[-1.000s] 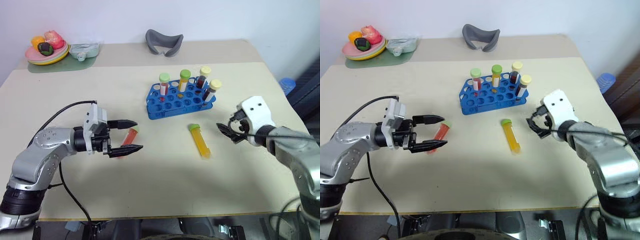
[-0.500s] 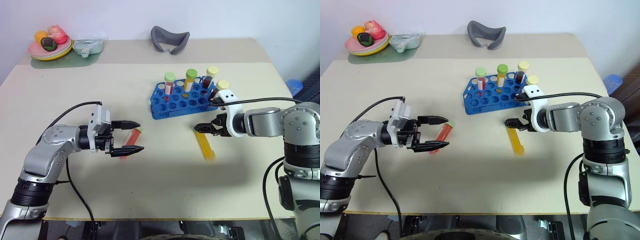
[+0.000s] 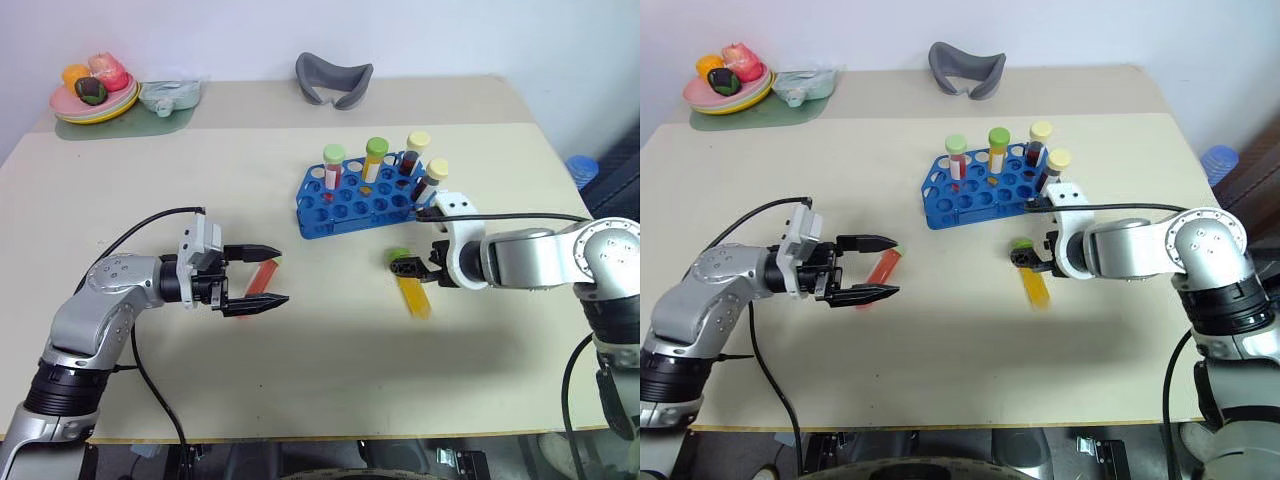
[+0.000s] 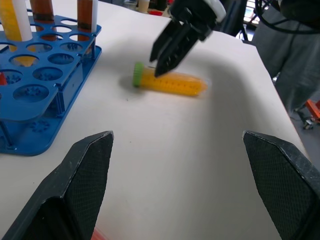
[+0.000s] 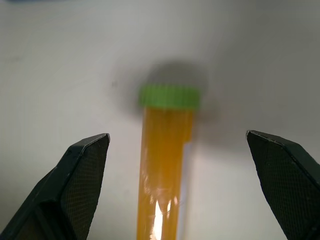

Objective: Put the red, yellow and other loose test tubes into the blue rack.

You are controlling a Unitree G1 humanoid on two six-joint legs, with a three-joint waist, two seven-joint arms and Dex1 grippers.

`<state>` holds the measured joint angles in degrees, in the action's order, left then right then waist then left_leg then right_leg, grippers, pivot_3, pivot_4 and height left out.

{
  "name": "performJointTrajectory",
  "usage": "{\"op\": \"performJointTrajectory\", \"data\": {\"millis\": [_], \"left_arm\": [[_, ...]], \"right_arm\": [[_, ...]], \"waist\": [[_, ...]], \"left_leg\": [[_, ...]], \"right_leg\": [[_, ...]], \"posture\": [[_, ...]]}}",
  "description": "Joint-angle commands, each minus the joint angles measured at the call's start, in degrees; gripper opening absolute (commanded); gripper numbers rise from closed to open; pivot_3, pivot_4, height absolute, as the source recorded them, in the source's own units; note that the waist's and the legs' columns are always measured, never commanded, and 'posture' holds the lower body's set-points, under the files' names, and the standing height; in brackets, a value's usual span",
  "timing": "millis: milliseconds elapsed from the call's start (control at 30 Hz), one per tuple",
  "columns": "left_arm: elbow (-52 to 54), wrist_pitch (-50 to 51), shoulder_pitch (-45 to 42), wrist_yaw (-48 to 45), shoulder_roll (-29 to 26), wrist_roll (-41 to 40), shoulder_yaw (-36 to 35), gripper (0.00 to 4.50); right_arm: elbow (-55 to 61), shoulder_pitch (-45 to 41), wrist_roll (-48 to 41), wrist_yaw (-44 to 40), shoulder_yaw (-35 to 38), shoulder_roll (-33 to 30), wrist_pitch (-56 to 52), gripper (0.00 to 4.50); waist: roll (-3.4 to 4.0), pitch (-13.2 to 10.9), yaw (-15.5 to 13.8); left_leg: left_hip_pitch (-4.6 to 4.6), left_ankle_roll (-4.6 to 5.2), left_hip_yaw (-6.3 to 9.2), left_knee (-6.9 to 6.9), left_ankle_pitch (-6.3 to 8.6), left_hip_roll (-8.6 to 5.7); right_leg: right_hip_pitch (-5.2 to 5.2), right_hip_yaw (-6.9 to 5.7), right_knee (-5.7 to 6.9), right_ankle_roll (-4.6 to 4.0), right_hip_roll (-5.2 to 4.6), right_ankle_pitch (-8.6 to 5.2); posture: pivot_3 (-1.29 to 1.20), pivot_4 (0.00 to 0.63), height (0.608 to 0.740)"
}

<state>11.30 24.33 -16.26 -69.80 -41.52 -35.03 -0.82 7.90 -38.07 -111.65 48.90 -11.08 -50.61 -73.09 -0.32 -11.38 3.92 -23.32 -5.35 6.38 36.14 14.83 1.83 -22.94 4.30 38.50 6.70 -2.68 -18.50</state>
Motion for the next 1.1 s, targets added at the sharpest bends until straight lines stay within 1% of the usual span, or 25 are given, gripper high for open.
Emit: {"op": "performJointTrajectory", "data": {"millis": [33,400,700,1100], "left_arm": [[1.2,-0.2,-0.7,0.0,0.1,0.0,-0.2,4.24],[3.2,1.8,-0.8,1.5,-0.2,-0.8,-0.7,4.24],[5.3,3.5,0.0,2.9,-0.7,-1.7,-1.7,4.24],[6.5,4.6,0.5,3.7,-1.3,-2.1,-2.6,4.24]], "right_arm": [[3.1,-0.1,-1.4,0.2,-0.3,-1.6,2.2,4.46],[2.7,-0.6,-1.4,1.8,-3.4,-1.0,4.2,4.46],[0.6,-1.7,-1.4,2.3,-3.4,1.1,4.4,4.46],[-0.5,-1.5,-1.4,2.3,-3.6,1.3,3.7,4.46]], "waist": [[0.0,0.0,0.0],[0.0,0.0,-0.1],[0.0,0.0,-0.1],[0.0,0.0,-0.1]], "left_leg": [[0.0,0.0,0.0,0.0,0.0,0.0],[0.0,0.0,0.01,0.0,0.0,0.0],[0.0,0.0,0.02,0.0,0.0,0.0],[0.0,0.0,0.02,-0.01,0.0,0.0]], "right_leg": [[0.0,0.0,0.0,0.0,0.0,0.0],[0.0,0.0,-0.01,0.0,0.0,0.0],[0.0,0.0,-0.01,0.0,0.0,0.0],[0.0,0.0,-0.01,0.0,0.0,0.0]], "posture": [[0.0,0.15,0.74],[0.0,0.15,0.74],[0.0,0.15,0.74],[0.0,0.15,0.74]]}}
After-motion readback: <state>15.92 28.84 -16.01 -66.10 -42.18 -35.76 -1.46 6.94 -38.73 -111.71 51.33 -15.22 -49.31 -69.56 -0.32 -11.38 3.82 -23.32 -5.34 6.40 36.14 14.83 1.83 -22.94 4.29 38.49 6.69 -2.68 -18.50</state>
